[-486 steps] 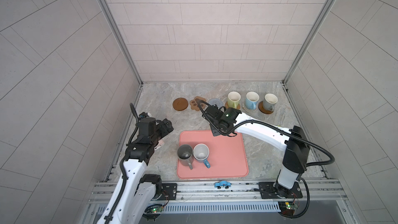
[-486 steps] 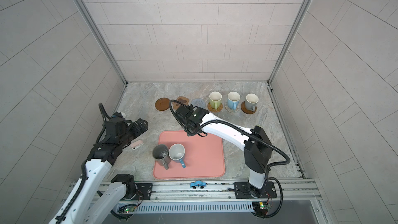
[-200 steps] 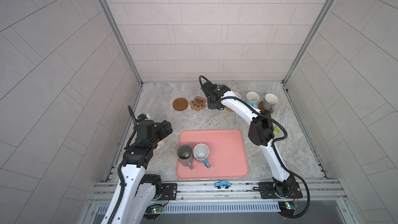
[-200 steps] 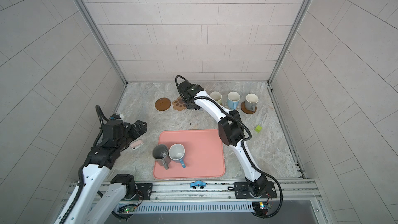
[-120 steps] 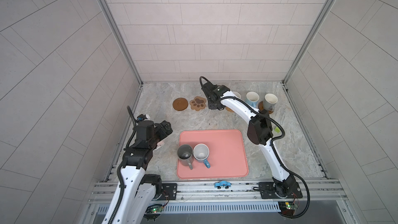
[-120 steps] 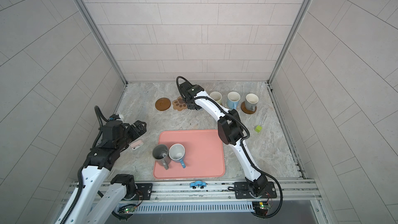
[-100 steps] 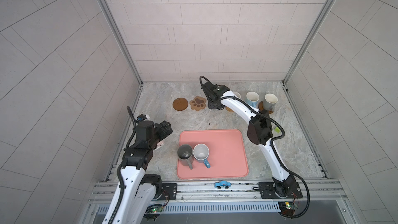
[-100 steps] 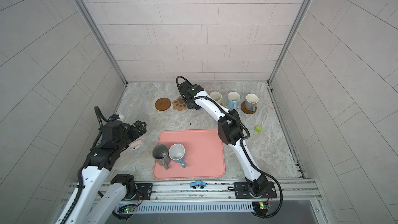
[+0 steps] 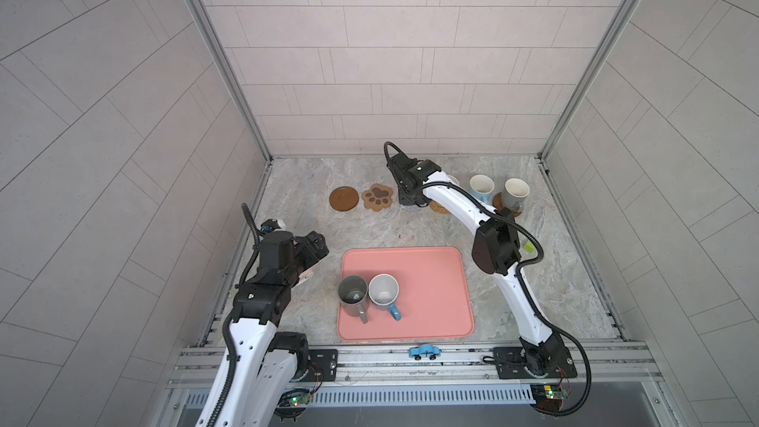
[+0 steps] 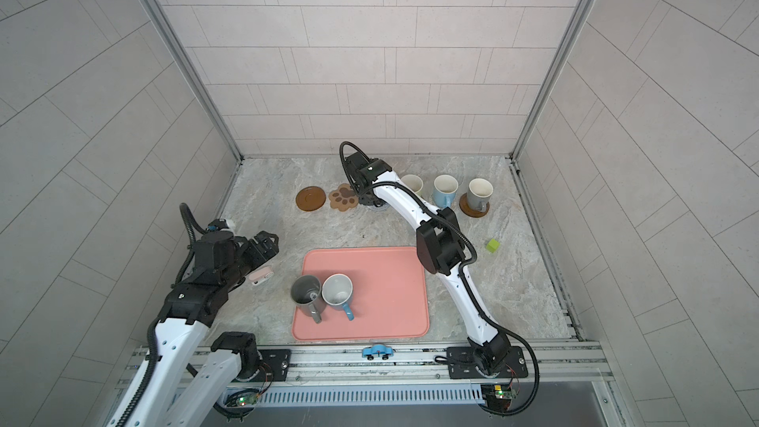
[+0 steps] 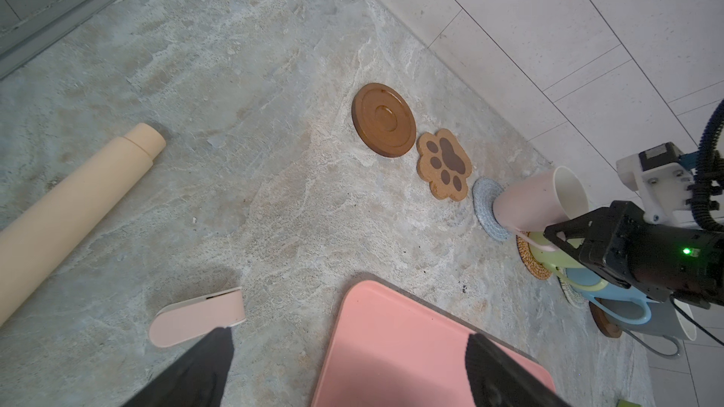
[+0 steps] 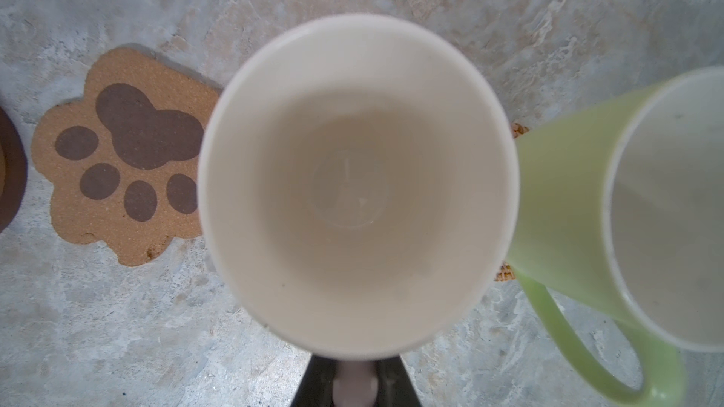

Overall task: Place cups on coasters
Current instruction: Place the cup on the coaster.

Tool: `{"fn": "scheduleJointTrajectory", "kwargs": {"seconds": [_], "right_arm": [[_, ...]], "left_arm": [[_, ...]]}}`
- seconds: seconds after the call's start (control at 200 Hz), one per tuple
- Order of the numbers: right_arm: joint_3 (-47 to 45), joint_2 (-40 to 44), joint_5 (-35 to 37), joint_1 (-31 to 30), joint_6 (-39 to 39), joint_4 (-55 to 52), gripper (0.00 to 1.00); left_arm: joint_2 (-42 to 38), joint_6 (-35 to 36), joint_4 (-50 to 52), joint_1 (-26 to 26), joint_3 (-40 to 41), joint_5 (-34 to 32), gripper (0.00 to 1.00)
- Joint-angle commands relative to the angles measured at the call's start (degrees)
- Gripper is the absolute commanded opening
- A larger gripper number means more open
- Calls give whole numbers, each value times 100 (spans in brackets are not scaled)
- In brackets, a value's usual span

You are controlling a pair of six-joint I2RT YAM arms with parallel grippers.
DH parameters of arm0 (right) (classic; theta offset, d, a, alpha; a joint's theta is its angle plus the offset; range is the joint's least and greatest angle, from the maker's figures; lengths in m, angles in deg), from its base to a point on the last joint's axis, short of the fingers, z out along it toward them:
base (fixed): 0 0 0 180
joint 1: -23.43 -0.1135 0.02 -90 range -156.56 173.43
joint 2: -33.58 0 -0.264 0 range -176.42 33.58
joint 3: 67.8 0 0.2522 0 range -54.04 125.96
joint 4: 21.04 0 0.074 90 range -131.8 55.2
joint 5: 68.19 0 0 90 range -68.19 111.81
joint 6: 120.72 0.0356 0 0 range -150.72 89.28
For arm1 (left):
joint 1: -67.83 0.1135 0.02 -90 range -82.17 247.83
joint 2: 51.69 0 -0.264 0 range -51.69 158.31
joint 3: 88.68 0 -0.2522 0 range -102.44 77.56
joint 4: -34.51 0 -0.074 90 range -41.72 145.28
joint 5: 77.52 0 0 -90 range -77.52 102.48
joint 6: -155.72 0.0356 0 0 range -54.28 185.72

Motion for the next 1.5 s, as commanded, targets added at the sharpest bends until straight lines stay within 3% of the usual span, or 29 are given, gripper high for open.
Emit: {"fn": "scheduleJointTrajectory", "kwargs": {"seconds": [0.0, 1.496], "right_arm": [[195, -71, 131, 15, 102, 138, 0], [578, -283, 48, -15, 22, 23, 0]], "left_arm": [[-65, 56, 101, -17, 15, -115, 100], [-171, 63, 185, -10, 50, -177, 100]]}}
